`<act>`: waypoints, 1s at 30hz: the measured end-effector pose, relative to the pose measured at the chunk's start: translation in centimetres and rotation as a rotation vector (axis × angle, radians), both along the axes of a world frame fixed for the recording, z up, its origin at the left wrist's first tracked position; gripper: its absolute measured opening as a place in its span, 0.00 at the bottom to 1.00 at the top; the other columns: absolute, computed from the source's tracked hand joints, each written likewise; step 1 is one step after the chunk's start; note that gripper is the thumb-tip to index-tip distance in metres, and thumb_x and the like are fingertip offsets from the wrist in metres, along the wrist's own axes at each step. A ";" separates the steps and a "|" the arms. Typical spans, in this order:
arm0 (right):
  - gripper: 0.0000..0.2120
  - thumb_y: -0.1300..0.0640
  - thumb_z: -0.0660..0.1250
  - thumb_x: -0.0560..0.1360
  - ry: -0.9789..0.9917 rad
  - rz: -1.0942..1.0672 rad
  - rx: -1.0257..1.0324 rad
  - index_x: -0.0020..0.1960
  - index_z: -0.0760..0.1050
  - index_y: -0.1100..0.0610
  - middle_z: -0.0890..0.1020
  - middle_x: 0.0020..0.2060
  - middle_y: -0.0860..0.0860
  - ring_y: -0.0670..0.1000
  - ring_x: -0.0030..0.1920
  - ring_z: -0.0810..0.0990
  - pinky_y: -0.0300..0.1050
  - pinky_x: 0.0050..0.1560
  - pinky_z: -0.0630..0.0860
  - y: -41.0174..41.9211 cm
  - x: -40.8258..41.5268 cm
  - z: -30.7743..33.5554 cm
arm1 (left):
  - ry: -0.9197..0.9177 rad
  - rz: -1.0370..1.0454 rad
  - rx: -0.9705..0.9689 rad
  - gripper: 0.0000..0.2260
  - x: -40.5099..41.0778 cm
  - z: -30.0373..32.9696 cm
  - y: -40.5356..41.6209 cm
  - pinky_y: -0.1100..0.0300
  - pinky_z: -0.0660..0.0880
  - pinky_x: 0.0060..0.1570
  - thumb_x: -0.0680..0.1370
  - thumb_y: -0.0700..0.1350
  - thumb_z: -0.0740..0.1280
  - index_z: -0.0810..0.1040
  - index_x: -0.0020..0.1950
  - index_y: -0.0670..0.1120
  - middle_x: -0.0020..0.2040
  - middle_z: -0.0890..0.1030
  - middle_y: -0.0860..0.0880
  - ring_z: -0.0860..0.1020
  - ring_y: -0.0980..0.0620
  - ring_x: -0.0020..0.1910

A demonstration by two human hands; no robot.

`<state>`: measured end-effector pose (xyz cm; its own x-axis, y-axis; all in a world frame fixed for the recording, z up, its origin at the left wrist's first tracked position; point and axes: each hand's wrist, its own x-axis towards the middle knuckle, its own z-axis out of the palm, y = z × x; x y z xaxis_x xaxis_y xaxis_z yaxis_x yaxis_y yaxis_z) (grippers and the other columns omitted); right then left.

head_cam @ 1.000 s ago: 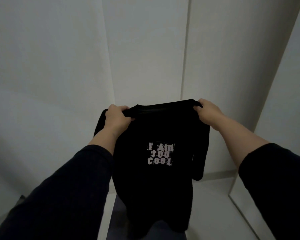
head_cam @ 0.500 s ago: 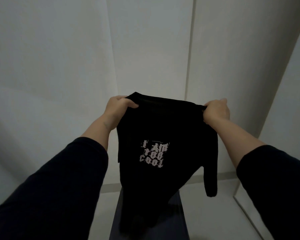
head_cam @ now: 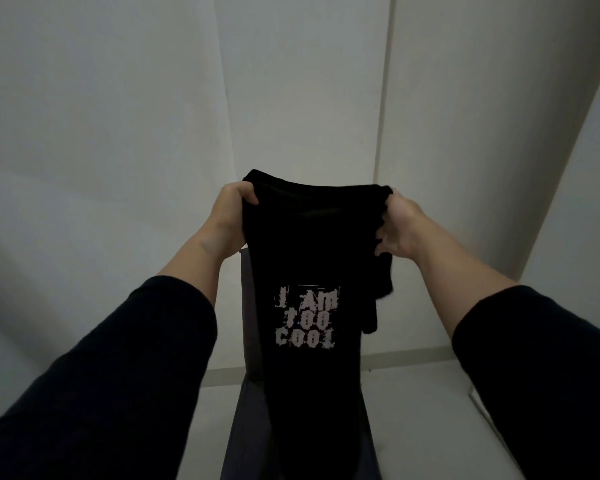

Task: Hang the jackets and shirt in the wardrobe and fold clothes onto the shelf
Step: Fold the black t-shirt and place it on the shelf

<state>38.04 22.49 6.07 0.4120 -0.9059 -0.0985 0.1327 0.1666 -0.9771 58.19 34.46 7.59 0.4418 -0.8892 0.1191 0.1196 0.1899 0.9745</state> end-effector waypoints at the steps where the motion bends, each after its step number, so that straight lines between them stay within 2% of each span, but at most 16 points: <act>1: 0.10 0.52 0.54 0.80 -0.115 0.039 0.056 0.41 0.69 0.50 0.72 0.35 0.49 0.51 0.32 0.70 0.46 0.38 0.68 -0.3 0.4 0.0 | 0.019 -0.025 0.007 0.08 0.0 0.0 0.0 0.68 0.65 0.23 0.69 0.37 0.52 0.65 0.32 0.46 0.25 0.67 0.53 0.67 0.54 0.22; 2: 0.10 0.51 0.54 0.79 -0.220 0.090 0.109 0.42 0.70 0.52 0.73 0.35 0.49 0.51 0.33 0.72 0.46 0.38 0.69 -0.4 0.8 0.0 | 0.033 -0.040 0.016 0.07 0.0 -0.1 -0.1 0.68 0.67 0.24 0.69 0.38 0.53 0.67 0.33 0.45 0.26 0.69 0.52 0.69 0.54 0.22; 4: 0.13 0.49 0.54 0.79 -0.306 0.174 0.163 0.45 0.72 0.55 0.75 0.36 0.49 0.50 0.36 0.74 0.44 0.43 0.71 -0.7 1.4 -0.3 | 0.054 -0.057 0.032 0.06 0.1 -0.4 -0.4 0.67 0.69 0.25 0.69 0.38 0.53 0.66 0.34 0.45 0.27 0.69 0.51 0.70 0.53 0.23; 7: 0.16 0.47 0.54 0.79 -0.185 0.222 0.115 0.41 0.75 0.53 0.75 0.36 0.48 0.49 0.35 0.74 0.42 0.40 0.70 -0.9 1.9 -0.8 | 0.065 -0.071 0.062 0.07 0.6 -1.5 -1.2 0.66 0.69 0.26 0.71 0.38 0.53 0.66 0.34 0.46 0.30 0.68 0.50 0.69 0.52 0.27; 10: 0.12 0.49 0.58 0.79 -0.074 0.217 0.063 0.42 0.77 0.48 0.79 0.37 0.48 0.50 0.36 0.78 0.43 0.39 0.73 -0.5 2.0 -0.8 | 0.062 -0.044 0.091 0.07 1.7 -3.0 -2.2 0.64 0.70 0.28 0.71 0.37 0.54 0.68 0.37 0.45 0.32 0.69 0.49 0.70 0.51 0.30; 13: 0.12 0.48 0.55 0.81 -0.083 0.244 0.066 0.56 0.77 0.44 0.79 0.41 0.49 0.50 0.40 0.78 0.44 0.42 0.73 -0.8 2.6 -1.0 | 0.055 -0.005 0.124 0.07 2.7 -4.0 -3.1 0.65 0.71 0.27 0.72 0.37 0.55 0.72 0.40 0.43 0.33 0.71 0.48 0.72 0.51 0.30; 15: 0.15 0.48 0.52 0.82 -0.096 0.296 0.106 0.65 0.71 0.43 0.79 0.44 0.49 0.50 0.41 0.77 0.44 0.42 0.73 -1.1 3.2 -1.5 | 0.053 -0.004 0.154 0.07 3.1 -4.5 -3.6 0.66 0.71 0.26 0.73 0.37 0.55 0.71 0.39 0.44 0.32 0.71 0.48 0.72 0.52 0.28; 18: 0.20 0.48 0.49 0.82 -0.112 0.340 0.149 0.73 0.63 0.41 0.79 0.44 0.49 0.50 0.41 0.76 0.45 0.42 0.72 -1.9 4.7 -2.6 | 0.050 -0.018 0.194 0.07 4.1 -5.3 -4.6 0.62 0.71 0.30 0.72 0.38 0.56 0.72 0.38 0.43 0.32 0.73 0.48 0.73 0.51 0.29; 21: 0.18 0.47 0.49 0.82 -0.120 0.343 0.183 0.70 0.67 0.42 0.79 0.41 0.51 0.52 0.41 0.76 0.46 0.43 0.71 -2.3 6.6 -3.6 | 0.050 -0.032 0.210 0.04 5.4 -5.9 -5.8 0.60 0.68 0.33 0.69 0.40 0.58 0.71 0.38 0.46 0.34 0.71 0.48 0.71 0.51 0.31; 24: 0.20 0.46 0.47 0.81 -0.143 0.292 0.202 0.67 0.71 0.46 0.79 0.48 0.52 0.53 0.44 0.77 0.46 0.44 0.72 -3.4 8.7 -4.1 | 0.037 -0.010 0.212 0.03 6.7 -5.8 -7.1 0.60 0.68 0.32 0.68 0.41 0.59 0.71 0.39 0.46 0.34 0.72 0.48 0.71 0.50 0.31; 26: 0.22 0.44 0.47 0.81 -0.183 0.239 0.219 0.67 0.72 0.49 0.79 0.48 0.52 0.53 0.42 0.76 0.45 0.41 0.70 -4.3 10.0 -3.8 | 0.035 -0.003 0.190 0.03 7.6 -5.2 -8.2 0.61 0.69 0.32 0.71 0.41 0.58 0.70 0.38 0.45 0.36 0.72 0.46 0.71 0.49 0.32; 27: 0.22 0.44 0.47 0.81 -0.197 0.222 0.220 0.64 0.74 0.50 0.78 0.46 0.52 0.53 0.40 0.76 0.44 0.39 0.69 -4.9 10.5 -3.5 | 0.045 -0.016 0.163 0.03 7.9 -4.8 -8.9 0.60 0.70 0.35 0.70 0.42 0.59 0.71 0.38 0.44 0.40 0.73 0.45 0.72 0.47 0.34; 29: 0.22 0.42 0.46 0.80 -0.224 0.218 0.209 0.53 0.76 0.52 0.78 0.43 0.52 0.53 0.39 0.76 0.44 0.39 0.68 -5.8 11.3 -2.9 | 0.078 -0.039 0.111 0.05 8.3 -4.0 -9.7 0.54 0.70 0.48 0.66 0.43 0.59 0.74 0.37 0.44 0.47 0.73 0.43 0.72 0.44 0.44; 30: 0.24 0.41 0.45 0.80 -0.235 0.229 0.206 0.49 0.75 0.52 0.77 0.42 0.52 0.53 0.40 0.75 0.43 0.40 0.68 -6.2 11.6 -2.7 | 0.084 -0.043 0.090 0.07 8.2 -3.5 -9.7 0.52 0.68 0.52 0.68 0.43 0.58 0.76 0.35 0.45 0.48 0.74 0.42 0.72 0.43 0.46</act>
<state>49.63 16.30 3.39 0.6340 -0.7590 -0.1479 0.2854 0.4075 -0.8675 66.44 24.75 4.09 0.4077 -0.9131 0.0023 0.2078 0.0953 0.9735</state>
